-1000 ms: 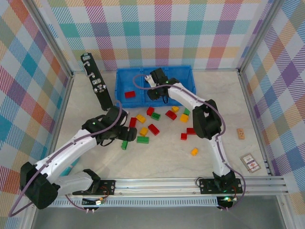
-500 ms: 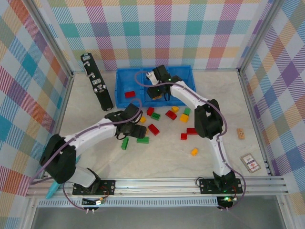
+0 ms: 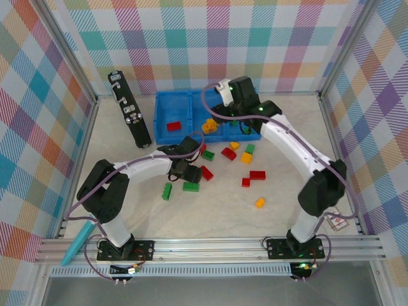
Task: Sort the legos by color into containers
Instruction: Pick up the lego from the center of the table.
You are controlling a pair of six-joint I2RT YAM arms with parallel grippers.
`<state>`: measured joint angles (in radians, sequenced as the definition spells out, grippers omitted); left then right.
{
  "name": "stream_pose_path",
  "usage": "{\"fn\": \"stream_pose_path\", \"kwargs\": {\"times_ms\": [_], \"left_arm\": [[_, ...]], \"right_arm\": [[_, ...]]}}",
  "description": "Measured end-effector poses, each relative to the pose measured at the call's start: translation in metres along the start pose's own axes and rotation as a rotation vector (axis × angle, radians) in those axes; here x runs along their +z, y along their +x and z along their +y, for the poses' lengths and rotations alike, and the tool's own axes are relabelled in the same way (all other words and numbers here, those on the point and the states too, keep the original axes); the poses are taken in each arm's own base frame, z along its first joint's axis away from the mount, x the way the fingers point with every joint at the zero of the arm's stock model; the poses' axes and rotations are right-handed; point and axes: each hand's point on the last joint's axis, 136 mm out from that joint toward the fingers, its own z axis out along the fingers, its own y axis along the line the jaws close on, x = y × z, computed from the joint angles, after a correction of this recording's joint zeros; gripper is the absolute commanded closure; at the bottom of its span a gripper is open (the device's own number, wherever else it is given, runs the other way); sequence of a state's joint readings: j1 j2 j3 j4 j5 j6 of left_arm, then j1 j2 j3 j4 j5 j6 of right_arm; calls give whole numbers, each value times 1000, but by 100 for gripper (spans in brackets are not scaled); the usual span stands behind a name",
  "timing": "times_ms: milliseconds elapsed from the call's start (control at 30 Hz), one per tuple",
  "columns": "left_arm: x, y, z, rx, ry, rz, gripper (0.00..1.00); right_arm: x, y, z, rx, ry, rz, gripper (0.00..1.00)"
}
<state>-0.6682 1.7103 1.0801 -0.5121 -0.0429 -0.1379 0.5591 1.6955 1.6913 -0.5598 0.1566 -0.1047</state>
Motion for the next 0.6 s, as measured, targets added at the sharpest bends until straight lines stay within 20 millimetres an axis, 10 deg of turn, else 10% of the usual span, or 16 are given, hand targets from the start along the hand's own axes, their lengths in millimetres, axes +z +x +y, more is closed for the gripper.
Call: {"fn": "stream_pose_path", "kwargs": {"times_ms": [600], "left_arm": [[29, -3, -9, 27, 19, 57, 63]], "right_arm": [[-83, 142, -61, 391, 216, 219, 24]]}}
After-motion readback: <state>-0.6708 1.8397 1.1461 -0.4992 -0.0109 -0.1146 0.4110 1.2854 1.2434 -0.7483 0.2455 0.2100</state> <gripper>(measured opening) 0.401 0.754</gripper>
